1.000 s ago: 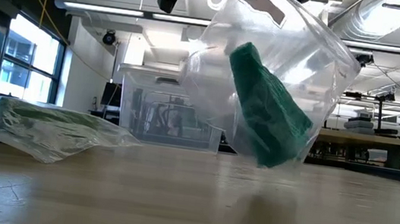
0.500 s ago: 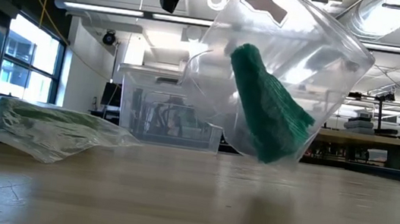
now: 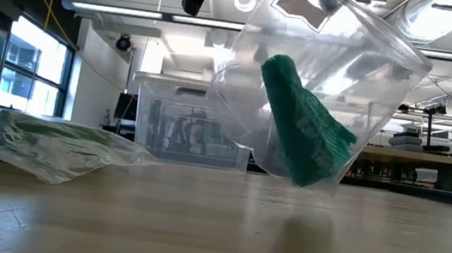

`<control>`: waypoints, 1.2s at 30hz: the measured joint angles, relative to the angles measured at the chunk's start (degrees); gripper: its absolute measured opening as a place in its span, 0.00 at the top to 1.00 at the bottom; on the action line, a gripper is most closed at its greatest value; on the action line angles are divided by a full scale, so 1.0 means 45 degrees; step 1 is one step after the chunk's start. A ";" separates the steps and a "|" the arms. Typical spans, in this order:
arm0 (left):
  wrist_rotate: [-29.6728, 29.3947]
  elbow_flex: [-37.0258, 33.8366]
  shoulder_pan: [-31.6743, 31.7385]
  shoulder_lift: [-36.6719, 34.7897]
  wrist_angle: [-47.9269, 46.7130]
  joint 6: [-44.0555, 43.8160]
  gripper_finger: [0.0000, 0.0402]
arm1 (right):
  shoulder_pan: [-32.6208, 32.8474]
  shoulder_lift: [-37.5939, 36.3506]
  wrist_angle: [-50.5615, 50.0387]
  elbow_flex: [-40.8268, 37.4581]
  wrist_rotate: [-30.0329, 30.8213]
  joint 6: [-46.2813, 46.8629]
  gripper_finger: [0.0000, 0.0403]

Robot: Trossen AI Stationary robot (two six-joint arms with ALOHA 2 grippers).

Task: Roll bandage
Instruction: Close the zip bag

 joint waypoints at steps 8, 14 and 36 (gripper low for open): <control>0.0025 -0.0015 0.0005 0.0010 -0.0059 -0.0005 1.00 | -0.0005 0.0000 -0.0780 0.0011 -0.0371 0.0432 0.94; 0.0026 -0.0015 0.0005 0.0010 -0.0047 -0.0004 1.00 | -0.0005 0.0000 -0.1022 0.0024 -0.0415 0.0443 0.95; -0.0029 -0.0010 0.0000 0.0005 0.0044 0.0005 1.00 | 0.0029 -0.0768 -0.2423 -0.0015 -0.0728 0.0365 0.78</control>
